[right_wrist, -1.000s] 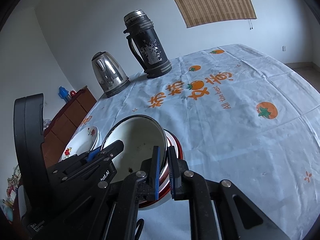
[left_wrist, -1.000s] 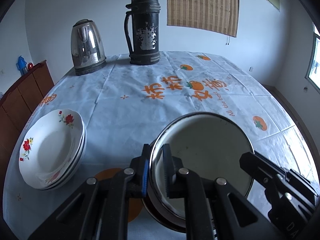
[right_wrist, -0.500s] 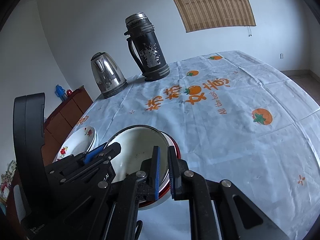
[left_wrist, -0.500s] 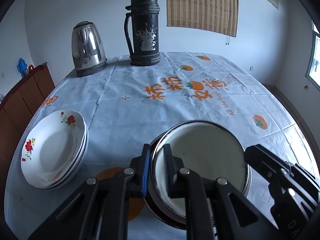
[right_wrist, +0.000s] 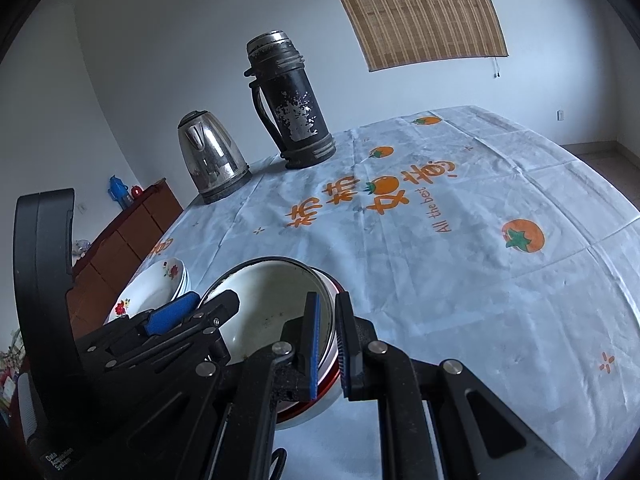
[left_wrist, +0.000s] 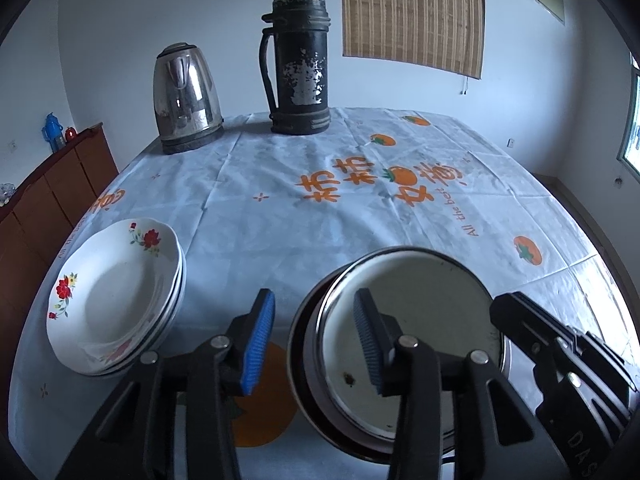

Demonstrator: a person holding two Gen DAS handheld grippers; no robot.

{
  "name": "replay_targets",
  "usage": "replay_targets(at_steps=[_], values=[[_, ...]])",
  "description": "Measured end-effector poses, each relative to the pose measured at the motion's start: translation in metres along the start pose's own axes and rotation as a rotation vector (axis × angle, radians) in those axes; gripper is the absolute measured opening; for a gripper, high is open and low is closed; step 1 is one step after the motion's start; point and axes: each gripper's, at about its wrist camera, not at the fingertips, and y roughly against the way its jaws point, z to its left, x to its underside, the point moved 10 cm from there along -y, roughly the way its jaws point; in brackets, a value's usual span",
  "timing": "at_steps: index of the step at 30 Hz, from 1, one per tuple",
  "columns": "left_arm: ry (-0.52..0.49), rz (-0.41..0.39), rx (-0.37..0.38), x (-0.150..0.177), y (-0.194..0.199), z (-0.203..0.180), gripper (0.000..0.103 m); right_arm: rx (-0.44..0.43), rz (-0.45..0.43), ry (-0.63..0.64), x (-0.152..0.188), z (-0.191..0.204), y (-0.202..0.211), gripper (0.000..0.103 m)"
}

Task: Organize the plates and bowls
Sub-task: 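Open both grippers to release the enamel bowl rim, then reposition both grippers around the rim of the nested bowl stack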

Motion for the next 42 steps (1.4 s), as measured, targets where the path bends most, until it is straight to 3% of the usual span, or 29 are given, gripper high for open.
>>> replay_targets(at_steps=[3,5,8,11,12,13,17,26,33,38,42], values=[[0.006,-0.010,0.006,-0.001,0.002,0.000,0.055,-0.005,-0.009,0.000,0.000,-0.001,-0.001,0.011],[0.012,-0.034,0.004,-0.005,0.006,0.002,0.070,-0.012,-0.033,-0.001,-0.002,-0.002,0.000,0.011],[0.021,-0.076,-0.005,-0.011,0.013,0.007,0.075,-0.015,-0.106,0.001,-0.007,-0.008,0.007,0.020],[0.018,-0.105,-0.034,-0.014,0.015,0.012,0.080,-0.019,-0.162,-0.019,-0.014,-0.015,0.014,0.054],[0.015,-0.113,-0.042,-0.015,0.016,0.013,0.080,-0.022,-0.179,-0.032,-0.017,-0.017,0.015,0.072],[0.011,-0.120,-0.049,-0.016,0.016,0.014,0.080,-0.026,-0.199,-0.045,-0.019,-0.019,0.019,0.079],[0.014,-0.135,-0.076,-0.017,0.015,0.021,0.080,-0.007,-0.232,-0.045,-0.024,-0.023,0.024,0.079],[0.037,-0.155,-0.030,-0.012,0.014,0.022,0.080,0.022,-0.201,-0.010,-0.017,-0.023,0.016,0.079],[0.062,-0.218,-0.014,-0.009,0.024,0.023,0.080,0.143,-0.366,0.087,-0.027,-0.023,0.045,0.079],[0.050,-0.296,-0.044,-0.008,0.038,0.030,0.080,0.138,-0.422,0.083,-0.030,-0.026,0.058,0.079],[0.110,-0.275,-0.009,-0.003,0.034,0.044,0.080,0.155,-0.458,0.100,-0.031,-0.026,0.071,0.079]])
